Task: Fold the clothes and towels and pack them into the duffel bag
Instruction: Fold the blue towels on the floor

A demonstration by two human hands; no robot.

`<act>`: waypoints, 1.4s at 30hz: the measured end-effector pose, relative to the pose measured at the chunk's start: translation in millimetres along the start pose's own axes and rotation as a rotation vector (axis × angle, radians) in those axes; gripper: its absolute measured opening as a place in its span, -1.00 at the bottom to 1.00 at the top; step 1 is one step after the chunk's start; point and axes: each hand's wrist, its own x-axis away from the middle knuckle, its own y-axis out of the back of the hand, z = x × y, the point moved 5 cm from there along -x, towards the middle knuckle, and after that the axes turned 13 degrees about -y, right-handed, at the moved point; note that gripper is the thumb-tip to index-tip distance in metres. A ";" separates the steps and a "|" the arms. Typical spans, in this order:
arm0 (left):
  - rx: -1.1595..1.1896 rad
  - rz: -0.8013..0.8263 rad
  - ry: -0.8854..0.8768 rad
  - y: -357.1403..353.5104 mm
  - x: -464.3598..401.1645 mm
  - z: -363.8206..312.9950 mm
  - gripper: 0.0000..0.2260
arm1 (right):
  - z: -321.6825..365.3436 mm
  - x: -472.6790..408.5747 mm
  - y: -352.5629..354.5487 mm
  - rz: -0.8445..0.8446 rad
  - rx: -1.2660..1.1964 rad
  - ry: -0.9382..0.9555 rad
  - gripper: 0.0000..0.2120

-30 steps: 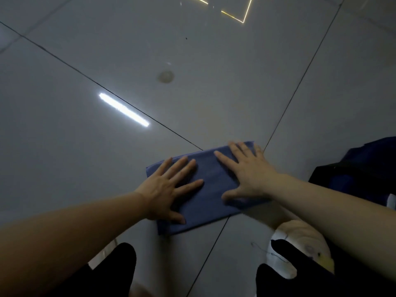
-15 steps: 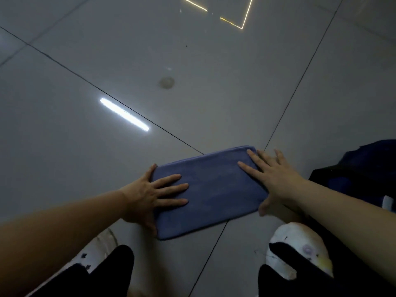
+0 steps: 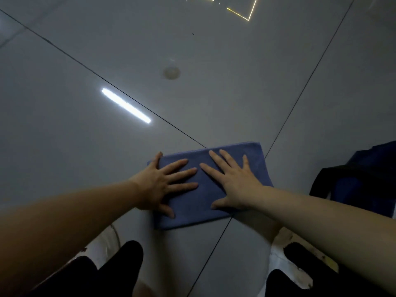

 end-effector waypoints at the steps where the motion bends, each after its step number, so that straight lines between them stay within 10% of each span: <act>1: -0.006 0.028 0.012 -1.1 6.2 10.0 -0.21 | -2.5 -0.7 1.2 0.005 -0.012 -0.025 0.05; 5: 0.020 0.015 0.169 -9.9 30.4 41.3 -0.17 | 6.3 -3.0 9.4 0.036 -0.051 -0.118 0.07; 12: 1.109 -0.913 0.955 -10.1 67.7 68.6 -0.36 | 18.3 -21.7 25.7 0.049 -0.226 -0.285 0.04; 17: 1.586 -1.056 0.909 2.3 46.7 64.7 -0.31 | 16.4 -22.1 26.9 0.072 -0.220 -0.287 0.10; 28: 1.628 -0.970 0.724 18.3 39.6 70.9 -0.53 | 18.8 -22.5 28.2 0.077 -0.165 -0.303 0.11; 42: 0.987 -0.684 0.679 21.5 64.9 71.9 -0.03 | 24.9 -16.6 28.3 -0.019 -0.064 -0.231 0.16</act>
